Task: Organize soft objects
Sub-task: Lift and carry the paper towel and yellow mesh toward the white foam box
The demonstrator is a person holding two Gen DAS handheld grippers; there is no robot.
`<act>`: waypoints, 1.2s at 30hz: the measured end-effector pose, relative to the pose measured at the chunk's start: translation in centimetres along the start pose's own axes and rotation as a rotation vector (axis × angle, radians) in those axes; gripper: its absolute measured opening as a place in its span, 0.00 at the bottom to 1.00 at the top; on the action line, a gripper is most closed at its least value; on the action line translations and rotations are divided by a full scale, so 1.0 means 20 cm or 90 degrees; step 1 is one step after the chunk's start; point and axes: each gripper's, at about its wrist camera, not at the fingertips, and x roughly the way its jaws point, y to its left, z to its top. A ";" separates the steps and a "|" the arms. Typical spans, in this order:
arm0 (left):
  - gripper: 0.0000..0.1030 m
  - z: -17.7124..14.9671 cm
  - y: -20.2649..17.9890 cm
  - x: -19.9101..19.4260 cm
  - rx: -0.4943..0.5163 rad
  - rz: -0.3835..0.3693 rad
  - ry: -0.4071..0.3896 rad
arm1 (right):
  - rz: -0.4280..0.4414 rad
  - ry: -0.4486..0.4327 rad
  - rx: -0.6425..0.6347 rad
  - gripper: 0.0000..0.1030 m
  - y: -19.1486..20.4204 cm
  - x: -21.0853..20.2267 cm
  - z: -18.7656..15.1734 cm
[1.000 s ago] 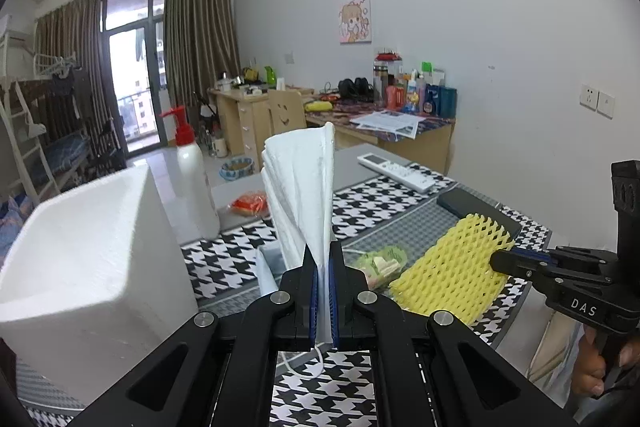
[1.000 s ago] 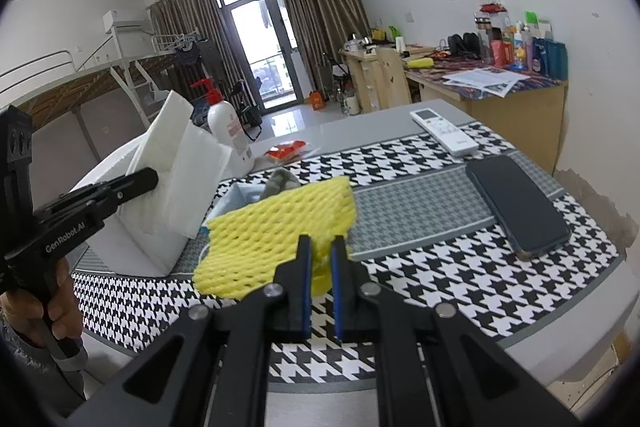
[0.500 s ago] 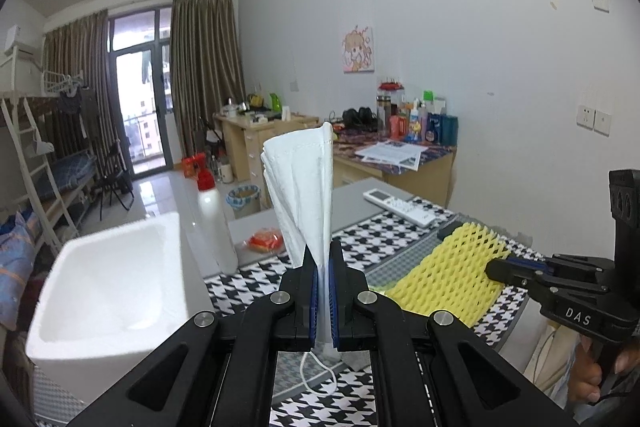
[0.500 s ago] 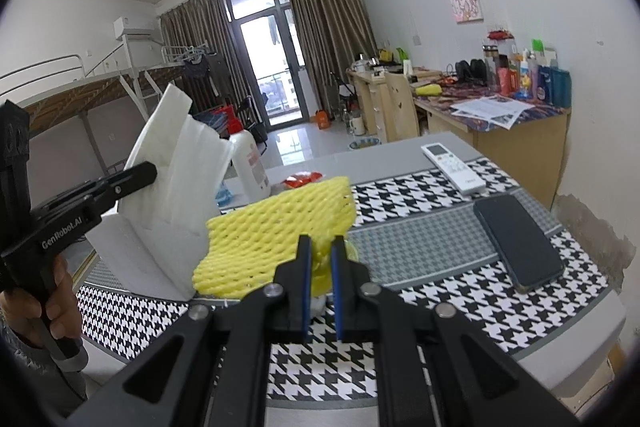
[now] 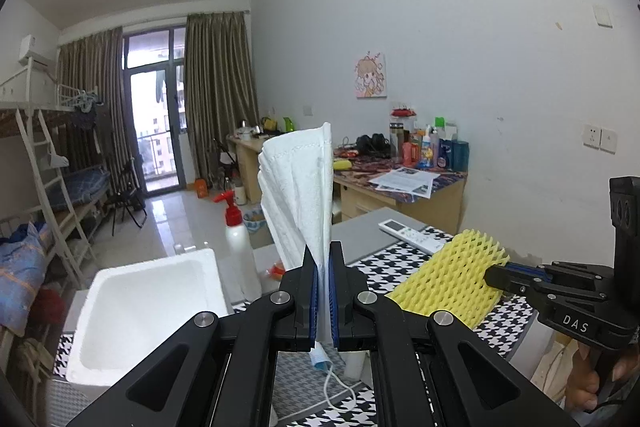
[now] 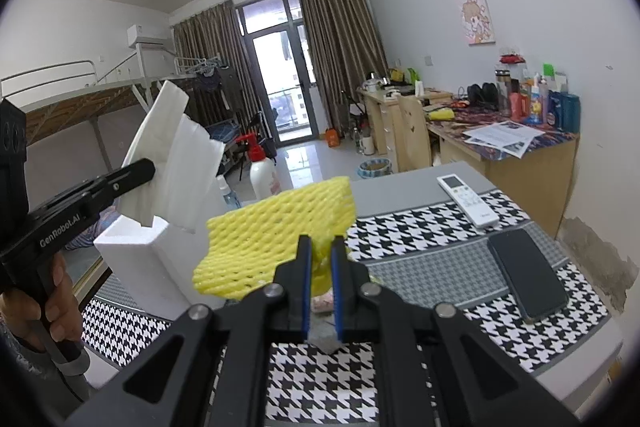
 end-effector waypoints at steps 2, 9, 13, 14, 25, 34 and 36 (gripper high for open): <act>0.05 0.01 0.02 -0.01 -0.002 0.005 -0.005 | 0.005 -0.003 -0.001 0.11 0.01 0.00 0.01; 0.05 0.04 0.08 -0.03 -0.007 0.028 -0.022 | 0.023 -0.012 -0.009 0.11 0.07 0.03 0.06; 0.05 0.07 0.13 -0.05 -0.012 0.052 -0.035 | 0.036 -0.016 -0.016 0.11 0.11 0.05 0.08; 0.05 0.07 0.14 -0.05 -0.015 0.058 -0.037 | 0.040 -0.017 -0.018 0.11 0.12 0.06 0.09; 0.05 0.08 0.26 -0.06 -0.037 0.123 -0.040 | 0.081 -0.014 -0.039 0.11 0.23 0.15 0.13; 0.05 0.05 0.37 -0.03 -0.060 0.157 -0.026 | 0.107 -0.004 -0.054 0.11 0.29 0.22 0.16; 0.05 0.04 0.40 -0.02 -0.068 0.166 -0.019 | 0.110 -0.002 -0.058 0.11 0.30 0.24 0.16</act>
